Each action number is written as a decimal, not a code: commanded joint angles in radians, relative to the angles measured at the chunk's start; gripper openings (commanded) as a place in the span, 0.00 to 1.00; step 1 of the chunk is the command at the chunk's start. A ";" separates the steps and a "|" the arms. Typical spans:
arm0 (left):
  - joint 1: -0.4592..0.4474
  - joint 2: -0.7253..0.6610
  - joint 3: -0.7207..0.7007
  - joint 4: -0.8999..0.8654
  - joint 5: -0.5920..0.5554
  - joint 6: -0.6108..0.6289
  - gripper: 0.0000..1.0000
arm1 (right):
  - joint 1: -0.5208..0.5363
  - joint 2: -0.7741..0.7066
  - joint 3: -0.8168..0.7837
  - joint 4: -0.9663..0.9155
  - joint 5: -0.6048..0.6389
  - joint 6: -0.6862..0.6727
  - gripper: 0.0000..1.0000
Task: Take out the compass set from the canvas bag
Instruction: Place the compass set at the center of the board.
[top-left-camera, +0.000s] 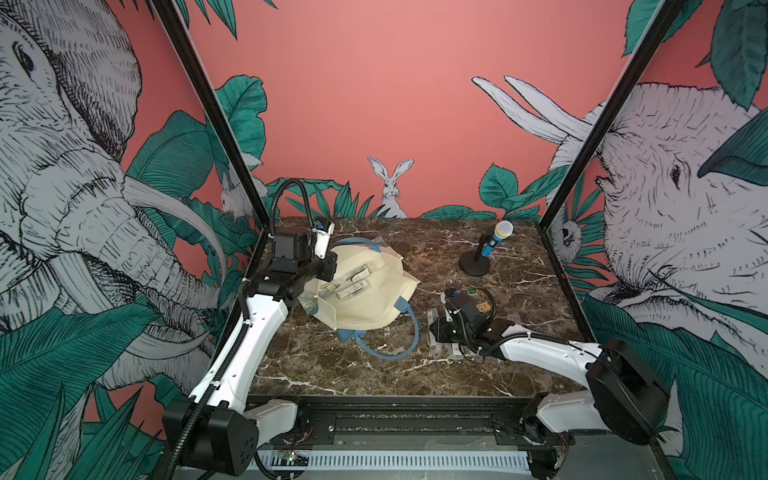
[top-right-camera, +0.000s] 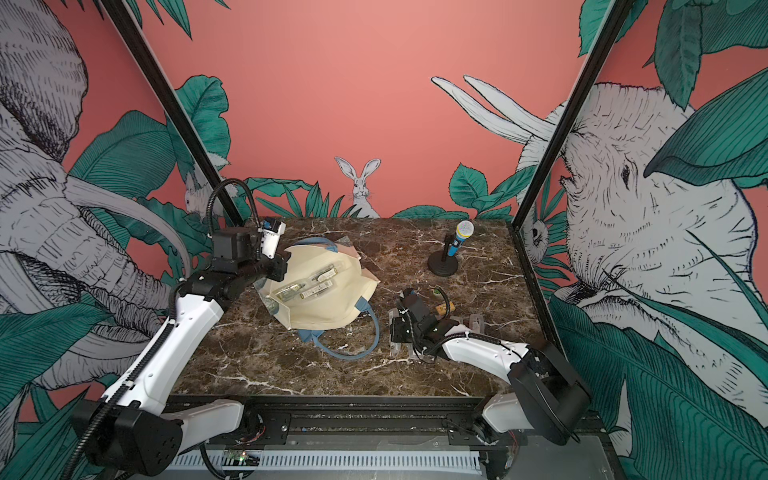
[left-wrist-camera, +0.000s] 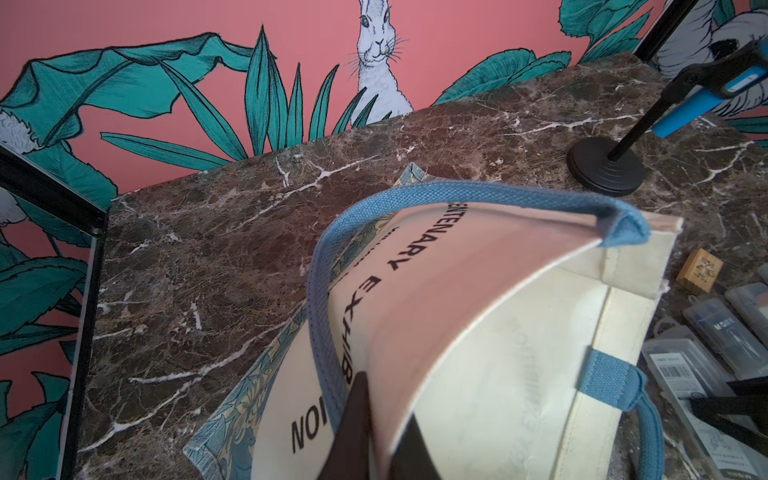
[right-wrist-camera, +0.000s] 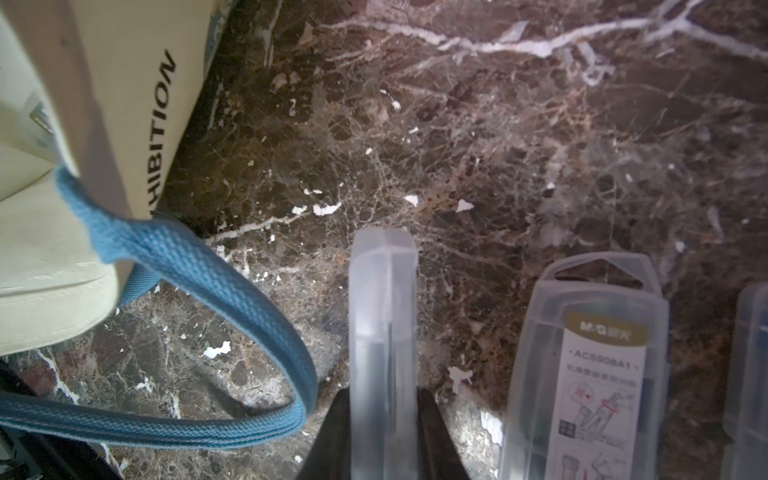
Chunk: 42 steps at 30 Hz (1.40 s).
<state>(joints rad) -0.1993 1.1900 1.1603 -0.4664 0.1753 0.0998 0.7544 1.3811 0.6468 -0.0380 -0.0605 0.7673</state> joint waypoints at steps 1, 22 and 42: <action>0.003 -0.042 -0.004 0.049 0.017 -0.006 0.00 | 0.002 0.027 -0.007 0.082 0.013 0.049 0.15; 0.003 -0.044 -0.011 0.067 0.039 -0.011 0.00 | -0.039 0.046 0.008 -0.035 -0.016 0.021 0.42; 0.004 -0.029 -0.003 0.056 0.119 -0.007 0.00 | 0.015 -0.092 0.317 -0.322 -0.075 -0.586 0.47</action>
<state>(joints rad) -0.1993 1.1893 1.1545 -0.4591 0.2481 0.0937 0.7288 1.3018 0.9092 -0.3450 -0.0952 0.4530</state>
